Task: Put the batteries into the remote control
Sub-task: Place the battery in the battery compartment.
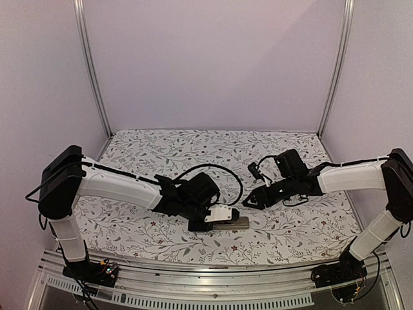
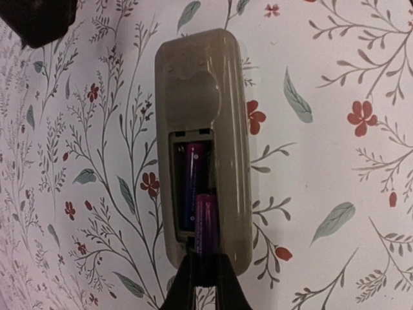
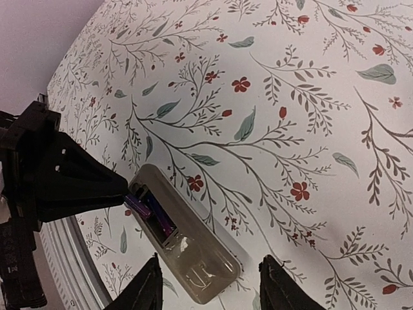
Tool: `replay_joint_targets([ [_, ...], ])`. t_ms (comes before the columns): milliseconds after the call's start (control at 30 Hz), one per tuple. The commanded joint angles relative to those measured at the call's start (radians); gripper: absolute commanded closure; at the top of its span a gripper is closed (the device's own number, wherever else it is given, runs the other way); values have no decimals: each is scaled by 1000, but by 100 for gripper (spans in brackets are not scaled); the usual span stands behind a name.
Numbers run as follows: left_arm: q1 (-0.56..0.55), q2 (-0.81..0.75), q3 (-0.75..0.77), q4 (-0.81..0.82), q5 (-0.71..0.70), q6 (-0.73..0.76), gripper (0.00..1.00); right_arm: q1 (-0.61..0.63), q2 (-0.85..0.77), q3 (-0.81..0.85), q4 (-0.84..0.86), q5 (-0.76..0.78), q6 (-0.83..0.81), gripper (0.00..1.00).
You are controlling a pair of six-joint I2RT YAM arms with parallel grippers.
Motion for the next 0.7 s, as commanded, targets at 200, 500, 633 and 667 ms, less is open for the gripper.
replay_joint_targets([
  [200,6,27,6,6,1,4,100,54,83,35,80,-104,-27,55],
  [500,-1,81,4,48,50,3,100,67,175,46,175,-152,-84,58],
  [633,-1,92,-1,82,80,-2,100,69,196,34,192,-176,-111,57],
  [667,-1,96,1,85,83,-2,100,70,202,34,193,-182,-115,56],
])
